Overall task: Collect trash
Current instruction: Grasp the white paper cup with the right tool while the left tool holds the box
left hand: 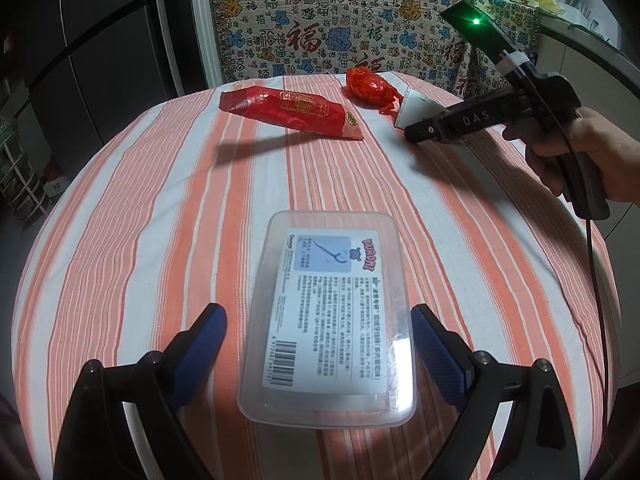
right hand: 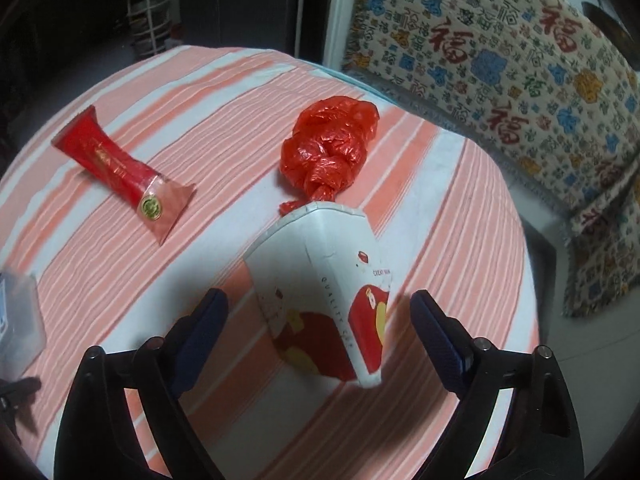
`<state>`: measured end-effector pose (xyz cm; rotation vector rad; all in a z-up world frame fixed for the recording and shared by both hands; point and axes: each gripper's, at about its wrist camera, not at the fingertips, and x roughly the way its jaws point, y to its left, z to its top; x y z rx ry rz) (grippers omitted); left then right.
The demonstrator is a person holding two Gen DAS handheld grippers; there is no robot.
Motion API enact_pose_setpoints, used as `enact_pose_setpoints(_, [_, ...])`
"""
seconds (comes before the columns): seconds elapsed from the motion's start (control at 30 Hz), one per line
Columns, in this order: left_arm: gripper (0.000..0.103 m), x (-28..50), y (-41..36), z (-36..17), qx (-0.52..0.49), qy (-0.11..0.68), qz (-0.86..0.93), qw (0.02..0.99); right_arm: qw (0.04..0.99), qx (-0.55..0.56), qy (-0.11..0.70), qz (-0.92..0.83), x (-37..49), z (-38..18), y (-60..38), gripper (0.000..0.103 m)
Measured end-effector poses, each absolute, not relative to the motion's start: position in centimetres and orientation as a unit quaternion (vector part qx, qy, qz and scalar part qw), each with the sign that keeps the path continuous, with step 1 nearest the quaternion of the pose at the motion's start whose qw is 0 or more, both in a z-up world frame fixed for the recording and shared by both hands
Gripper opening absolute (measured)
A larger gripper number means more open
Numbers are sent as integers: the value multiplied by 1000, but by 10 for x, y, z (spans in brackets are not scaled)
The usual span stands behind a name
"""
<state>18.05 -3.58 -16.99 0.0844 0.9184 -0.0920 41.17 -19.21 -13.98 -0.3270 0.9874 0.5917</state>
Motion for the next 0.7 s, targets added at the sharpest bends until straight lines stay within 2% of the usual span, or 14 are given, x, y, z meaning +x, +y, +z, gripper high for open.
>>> enact_pose_setpoints(0.03, [95, 181, -35, -170, 41, 443, -44, 894, 829, -133, 465, 281, 411, -138, -196, 63])
enact_pose_setpoints(0.07, [95, 181, -36, -170, 41, 443, -44, 894, 833, -123, 462, 276, 408, -135, -199, 52])
enact_pose_setpoints(0.17, [95, 180, -36, -170, 41, 443, -44, 895, 837, -108, 466, 267, 392, -133, -205, 47])
enact_pose_setpoints(0.4, [95, 181, -36, -170, 40, 443, -44, 894, 847, -60, 487, 202, 308, -128, -226, 50])
enact_pose_setpoints(0.53, [95, 181, -36, -170, 40, 443, -44, 894, 857, -52, 473, 198, 250, -126, -225, 52])
enact_pose_setpoints(0.6, [95, 181, -36, -170, 40, 443, -44, 894, 865, -61, 455, 201, 226, -127, -219, 57])
enact_pose_setpoints(0.67, [95, 181, -36, -170, 40, 443, -44, 894, 869, -65, 442, 211, 212, -133, -213, 73])
enact_pose_setpoints(0.7, [95, 181, -36, -170, 40, 443, -44, 894, 872, -66, 437, 212, 209, -135, -211, 76])
